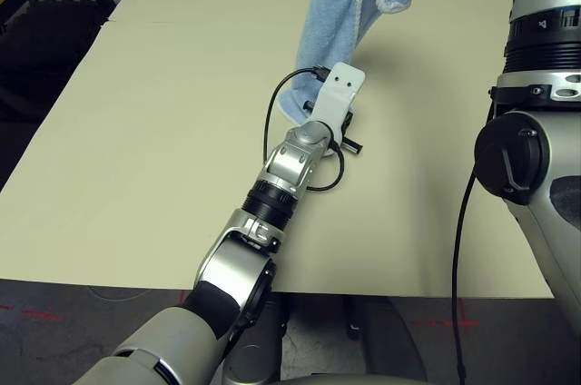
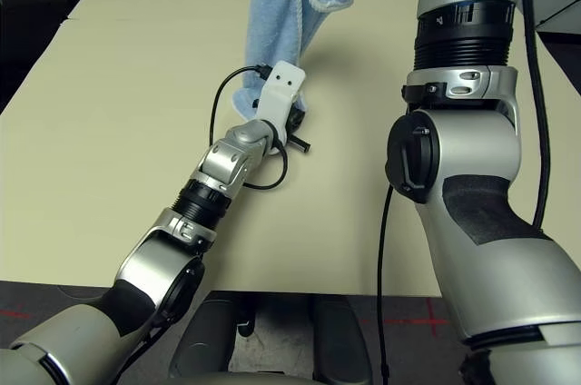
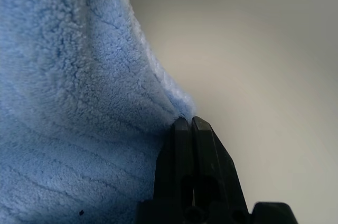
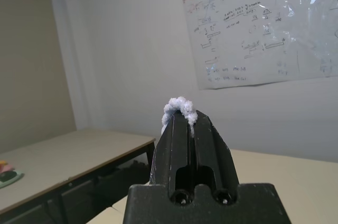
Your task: Fold the towel and set it aside.
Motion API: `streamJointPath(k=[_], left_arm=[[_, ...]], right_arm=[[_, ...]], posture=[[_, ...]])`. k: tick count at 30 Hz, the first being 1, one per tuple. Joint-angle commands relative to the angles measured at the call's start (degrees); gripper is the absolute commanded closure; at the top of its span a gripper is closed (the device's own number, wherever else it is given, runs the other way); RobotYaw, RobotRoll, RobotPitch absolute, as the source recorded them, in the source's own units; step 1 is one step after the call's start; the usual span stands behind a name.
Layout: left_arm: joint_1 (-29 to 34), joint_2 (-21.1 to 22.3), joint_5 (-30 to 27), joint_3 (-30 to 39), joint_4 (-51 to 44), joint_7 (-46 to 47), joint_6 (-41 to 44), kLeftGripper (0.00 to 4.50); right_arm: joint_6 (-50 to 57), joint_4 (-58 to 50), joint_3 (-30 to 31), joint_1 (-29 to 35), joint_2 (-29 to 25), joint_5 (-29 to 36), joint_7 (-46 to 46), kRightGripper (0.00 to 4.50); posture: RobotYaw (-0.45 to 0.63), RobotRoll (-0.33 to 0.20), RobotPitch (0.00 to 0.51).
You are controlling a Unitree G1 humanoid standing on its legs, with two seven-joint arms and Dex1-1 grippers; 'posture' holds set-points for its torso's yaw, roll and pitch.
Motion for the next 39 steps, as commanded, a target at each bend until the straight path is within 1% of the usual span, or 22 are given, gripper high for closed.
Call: streamJointPath(k=[1,2,4,6,8,11,14,17,19,21,23,24,26,28,30,31,32,34,36,39], left_arm=[[3.00,2.83,-0.75,0.34,-7.53,-2.60,4.15,4.48],[3.84,4.05,-1.15,0.84,-10.89,-3.21,5.47,4.48],[5.95,8.41,-2.78,3.42,-21.97,-4.81,10.56,4.48],[7.61,12.38,-4.21,6.05,-30.29,-5.70,14.65,4.48],[9.00,16.84,-5.14,9.02,-36.50,-6.34,17.54,4.48],[9.61,22.79,-6.97,13.97,-42.11,-7.30,21.26,4.48],[8.33,27.45,-8.47,18.21,-43.45,-7.99,23.37,4.48],[6.63,30.74,-9.22,20.20,-42.09,-8.06,23.49,4.48],[5.02,32.44,-9.32,21.13,-39.86,-7.92,22.56,4.48],[2.82,34.02,-8.69,22.47,-36.39,-6.87,20.78,4.48],[0.04,35.70,-7.99,24.10,-31.47,-5.52,18.14,4.48],[-1.34,36.69,-7.86,24.92,-28.44,-5.05,16.86,4.48],[-3.08,38.89,-7.66,25.68,-23.06,-5.04,14.28,4.48],[-3.60,40.79,-7.92,25.64,-18.80,-5.96,12.67,4.48],[-2.92,41.94,-8.57,24.91,-15.82,-7.47,12.07,4.48],[-2.47,42.08,-9.17,24.59,-14.65,-8.15,12.39,4.48],[-1.90,42.00,-9.26,24.08,-13.56,-8.40,11.98,4.48],[-1.20,41.46,-9.34,23.21,-11.69,-8.60,11.06,4.48],[-1.53,40.80,-9.16,22.55,-9.42,-8.01,9.66,4.48],[-3.85,40.07,-8.60,21.64,-4.44,-6.90,6.36,4.48]], right_arm=[[0.24,-1.61,0.13,0.93,-0.78,-0.34,-0.39,4.50],[0.35,-1.75,0.06,1.42,-1.05,-0.41,-0.48,4.50],[-0.10,-1.04,-0.57,3.52,-2.77,-1.15,-0.93,4.50],[-1.17,-0.28,-0.95,5.63,-4.64,-2.14,-1.32,4.50],[-2.91,0.12,-0.95,8.34,-7.01,-3.62,-1.05,4.50],[-3.76,-0.11,-2.04,12.65,-10.17,-4.22,-0.72,4.50],[-4.39,0.09,-2.50,16.94,-13.07,-4.98,0.15,4.50],[-5.40,0.64,-2.11,20.69,-15.21,-5.90,2.13,4.50],[-6.17,1.59,-1.49,23.61,-16.94,-6.17,6.05,4.50],[-7.21,3.01,-1.53,26.42,-19.58,-5.14,13.76,4.50],[-7.28,6.38,-2.67,28.78,-22.90,-4.33,19.54,4.50],[-7.42,7.47,-2.30,30.77,-24.85,-4.60,23.13,4.50],[-3.90,7.84,-1.48,34.85,-28.20,-3.78,30.12,4.50],[0.36,4.30,1.52,40.36,-31.96,-3.46,39.02,4.50],[4.24,-0.66,3.92,44.69,-34.59,-2.99,44.19,4.50],[5.09,-2.20,4.34,45.74,-35.06,-2.85,44.68,4.50],[3.41,-2.24,4.72,45.81,-34.87,-4.05,43.16,4.50],[-2.83,0.12,5.45,44.77,-33.83,-7.65,38.82,4.50],[-11.69,5.45,6.68,42.07,-32.59,-12.79,31.45,4.50],[-21.40,15.01,7.14,35.56,-29.99,-17.31,20.29,4.50]], posture=[[0.08,0.000,0.240],[0.08,0.000,0.240],[0.07,0.000,0.241],[0.08,0.000,0.241],[0.08,0.000,0.241],[0.08,0.000,0.239],[0.08,0.000,0.238],[0.08,0.000,0.239],[0.08,0.000,0.244],[0.07,0.000,0.247],[0.07,0.000,0.254],[0.07,0.000,0.257],[0.05,0.000,0.265],[0.03,0.000,0.280],[0.01,0.000,0.284],[0.01,0.000,0.286],[0.00,0.000,0.293],[-0.01,0.000,0.300],[-0.02,0.000,0.306],[-0.02,0.000,0.317]])
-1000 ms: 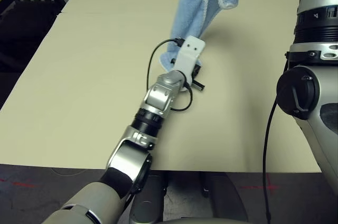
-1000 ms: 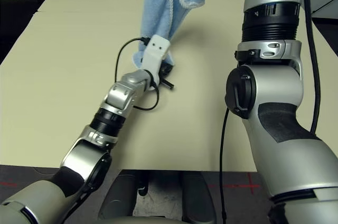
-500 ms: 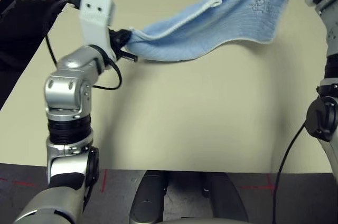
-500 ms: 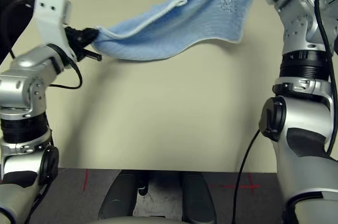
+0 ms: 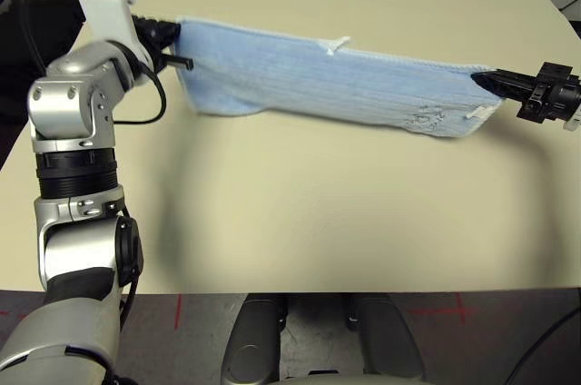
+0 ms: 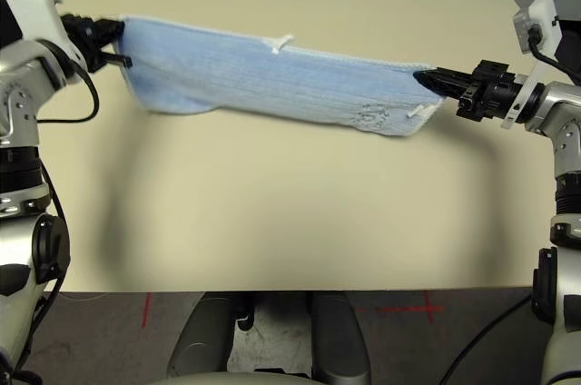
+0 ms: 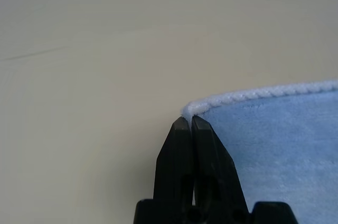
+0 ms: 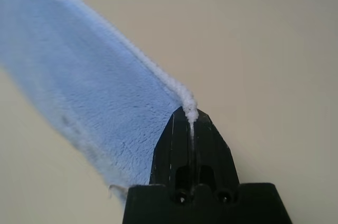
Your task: Fold the towel and set it aside.
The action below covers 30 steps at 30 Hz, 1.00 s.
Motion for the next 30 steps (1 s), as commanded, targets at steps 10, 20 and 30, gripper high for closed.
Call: streamJointPath(k=[10,20,30], left_arm=[[-19.77,0.72,6.61,0.35,37.46,18.10,-32.14,4.48],[-28.03,2.86,3.12,4.71,47.26,24.11,-56.95,4.48],[6.25,12.74,2.58,-6.86,14.11,-12.71,-23.29,4.48]], right_arm=[[-26.50,29.13,-3.68,-22.37,7.97,-8.55,-32.26,4.50],[-34.36,31.61,-11.27,-28.01,6.59,-1.78,-28.42,4.50],[-26.99,27.25,-4.55,-10.21,2.60,-4.16,4.75,4.50]], posture=[[0.01,0.000,0.349],[0.00,0.000,0.351],[0.01,0.000,0.364]])
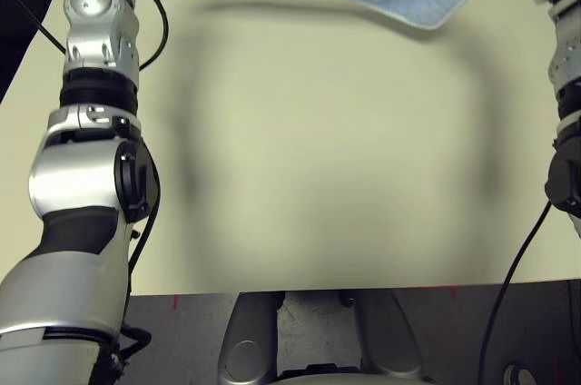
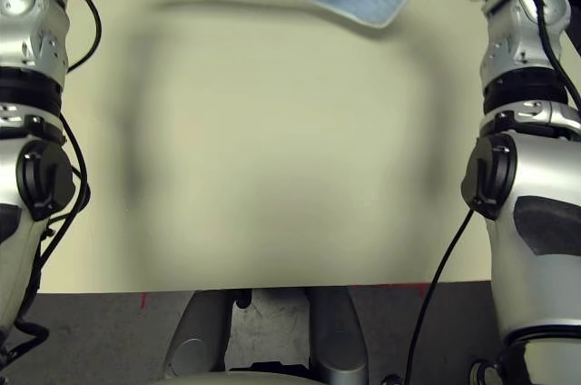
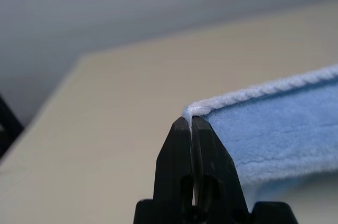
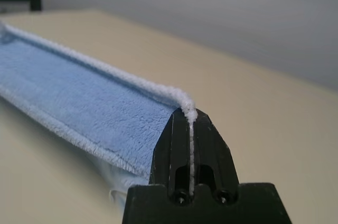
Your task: Fold the towel and set it aside.
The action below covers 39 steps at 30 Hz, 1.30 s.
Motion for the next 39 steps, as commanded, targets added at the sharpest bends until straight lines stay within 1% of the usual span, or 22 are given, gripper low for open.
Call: streamJointPath(k=[1,3,4,6,9,12,16,23,27,29,31,35,39], left_arm=[[16.21,10.62,-0.27,-2.44,-15.49,-12.21,17.20,4.48],[20.94,13.97,-2.41,-2.17,-22.00,-16.28,23.69,4.48],[22.31,15.21,-3.23,-2.09,-24.13,-17.57,26.01,4.48],[25.15,19.13,-4.88,-3.04,-27.55,-23.07,29.41,4.48],[27.04,23.08,-6.23,-3.84,-29.43,-28.94,31.73,4.48],[26.79,25.37,-6.52,-4.06,-29.82,-32.53,31.91,4.48],[24.69,25.75,-5.99,-3.80,-29.14,-33.74,31.68,4.48],[20.45,23.95,-4.96,-3.63,-26.42,-31.69,30.96,4.48],[17.33,23.67,-5.72,-3.09,-24.58,-31.65,32.14,4.48],[16.35,24.55,-5.87,-3.78,-24.07,-33.51,32.64,4.48],[15.98,25.68,-5.70,-4.89,-23.78,-36.08,32.66,4.48],[16.43,30.09,-4.92,-8.90,-24.05,-45.54,30.84,4.48],[14.94,31.87,-3.82,-11.73,-22.60,-50.81,29.55,4.48]], right_arm=[[1.55,-1.78,2.30,8.81,-6.24,-1.58,13.09,4.50],[3.99,-3.40,3.94,11.29,-7.20,-1.79,18.87,4.50],[5.30,-3.96,4.23,11.83,-7.48,-1.66,20.45,4.50],[5.18,-4.81,5.87,12.69,-8.35,-2.78,23.88,4.50],[4.43,-4.99,7.48,12.94,-9.20,-4.17,26.61,4.50],[3.24,-4.02,8.48,12.36,-10.40,-5.43,27.92,4.50],[2.60,-2.80,8.80,11.28,-11.60,-6.28,28.69,4.50],[3.22,-2.12,8.87,10.10,-12.46,-6.22,30.33,4.50],[11.38,-3.46,8.86,9.19,-13.98,-4.71,36.17,4.50],[13.99,-4.96,9.35,9.31,-14.61,-4.71,38.28,4.50],[13.76,-6.15,9.73,9.90,-14.89,-5.08,39.07,4.50],[7.29,-6.33,11.19,10.98,-15.56,-7.27,39.16,4.50],[1.57,-4.83,12.76,10.56,-16.29,-9.20,39.83,4.50]], posture=[[0.01,0.000,0.364],[0.00,0.000,0.367],[0.00,0.000,0.367],[0.00,0.000,0.367],[0.00,0.000,0.365],[0.00,0.000,0.365],[0.00,0.000,0.363],[0.00,0.000,0.362],[0.00,0.000,0.364],[0.00,0.000,0.364],[0.00,0.000,0.361],[0.00,0.000,0.357],[0.01,0.000,0.356]])
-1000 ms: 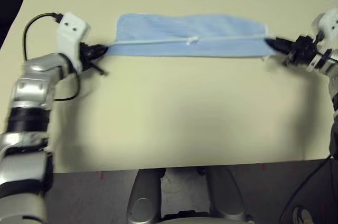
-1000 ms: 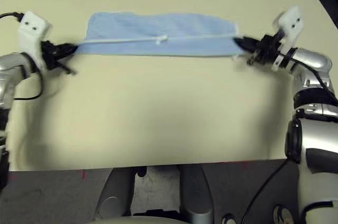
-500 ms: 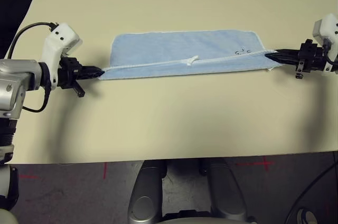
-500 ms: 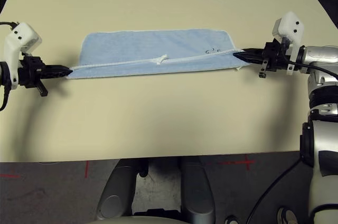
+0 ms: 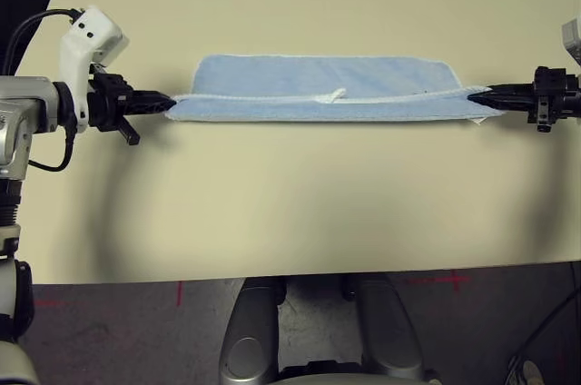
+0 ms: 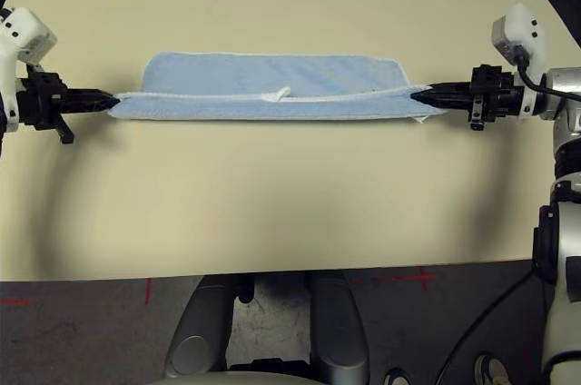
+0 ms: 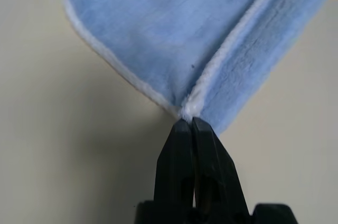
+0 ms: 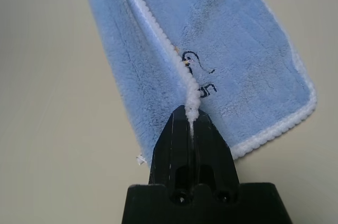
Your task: Fold the towel and set it aside.
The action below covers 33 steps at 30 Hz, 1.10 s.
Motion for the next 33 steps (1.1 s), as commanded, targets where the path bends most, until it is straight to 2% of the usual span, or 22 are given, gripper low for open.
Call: streamJointPath(k=[1,7,12,16,21,26,33], left_arm=[[-0.16,3.71,4.51,-2.49,4.05,-3.20,-0.74,4.48],[-5.54,3.50,4.19,-4.36,4.93,-7.02,2.89,4.48],[-8.97,4.77,3.03,-5.55,2.89,-12.08,6.56,4.48],[-7.62,6.65,3.45,-6.26,1.80,-15.48,6.21,4.48],[-3.52,8.73,4.60,-6.89,3.37,-16.53,1.97,4.48],[-1.98,6.26,7.79,-6.04,10.06,-11.72,-5.43,4.48],[-8.98,0.82,12.21,-6.42,16.45,-10.16,-8.49,4.48]], right_arm=[[-5.71,2.98,1.30,0.87,-4.12,-3.63,0.41,4.50],[-16.24,7.39,3.39,-0.04,-4.44,-7.11,-2.72,4.50],[-19.91,10.55,4.07,-2.29,-4.11,-9.36,-5.60,4.50],[-20.75,11.78,3.96,-3.62,-3.78,-10.19,-6.55,4.50],[-21.15,12.17,3.78,-4.06,-3.55,-10.06,-6.36,4.50],[-15.93,11.60,2.02,-3.70,-3.18,-7.12,-2.60,4.50],[-10.77,9.69,0.27,-3.39,-2.98,-5.18,0.86,4.50]], posture=[[0.01,0.000,0.356],[0.02,0.000,0.356],[0.04,0.000,0.354],[0.04,0.000,0.353],[0.03,0.000,0.353],[0.03,0.000,0.353],[0.02,0.000,0.351]])
